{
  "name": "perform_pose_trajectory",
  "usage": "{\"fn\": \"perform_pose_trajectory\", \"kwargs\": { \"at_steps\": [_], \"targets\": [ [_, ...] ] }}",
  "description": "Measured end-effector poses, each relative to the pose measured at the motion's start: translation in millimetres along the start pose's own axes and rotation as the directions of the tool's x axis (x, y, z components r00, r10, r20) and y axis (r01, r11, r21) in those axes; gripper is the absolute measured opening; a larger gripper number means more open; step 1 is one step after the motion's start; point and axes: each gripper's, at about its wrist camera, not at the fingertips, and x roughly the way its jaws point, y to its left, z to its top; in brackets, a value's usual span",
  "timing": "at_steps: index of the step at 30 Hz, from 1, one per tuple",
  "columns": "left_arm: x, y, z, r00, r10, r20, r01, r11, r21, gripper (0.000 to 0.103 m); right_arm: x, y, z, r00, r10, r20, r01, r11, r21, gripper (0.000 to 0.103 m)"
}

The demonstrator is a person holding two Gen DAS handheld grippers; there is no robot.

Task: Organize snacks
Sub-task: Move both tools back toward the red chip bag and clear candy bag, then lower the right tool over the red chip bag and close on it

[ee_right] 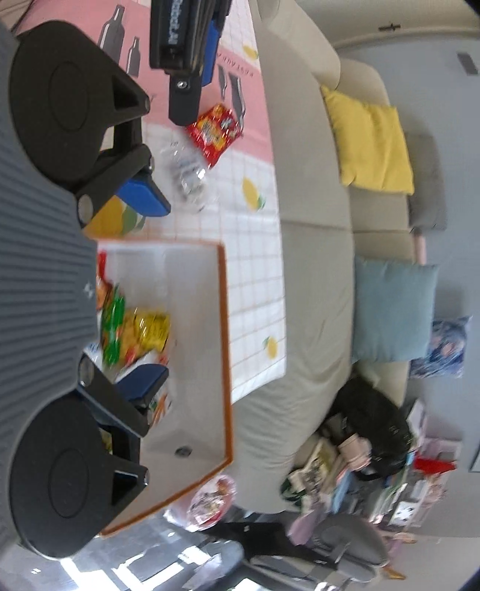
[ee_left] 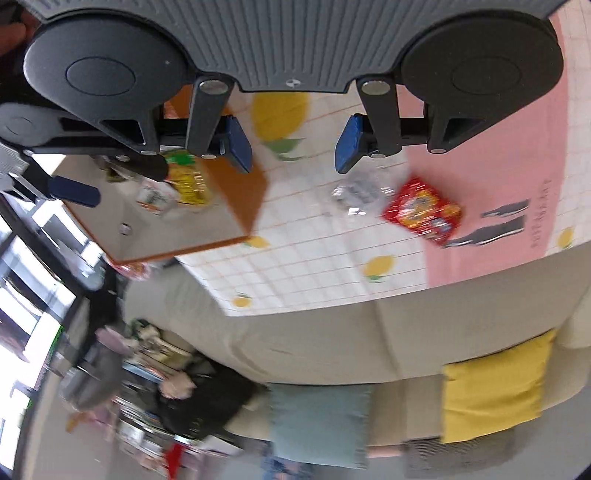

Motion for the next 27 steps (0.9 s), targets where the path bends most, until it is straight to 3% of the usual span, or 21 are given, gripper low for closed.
{"fn": "perform_pose_trajectory", "kwargs": {
  "at_steps": [6, 15, 27],
  "targets": [
    [1, 44, -21, 0.999, 0.048, 0.020, -0.045, 0.992, -0.121, 0.061, 19, 38, -5, 0.998, 0.065, -0.024, -0.065, 0.998, -0.001, 0.084],
    [19, 94, -38, 0.998, 0.067, -0.022, -0.070, 0.979, -0.194, 0.061, 57, 80, -5, 0.993, 0.097, -0.061, -0.101, 0.992, -0.072, 0.081],
    [71, 145, -10, 0.999, 0.012, -0.048, -0.025, 0.960, -0.277, 0.061, 132, 111, 16, 0.982, 0.122, -0.146, -0.143, 0.979, -0.143, 0.076]
  ]
}}
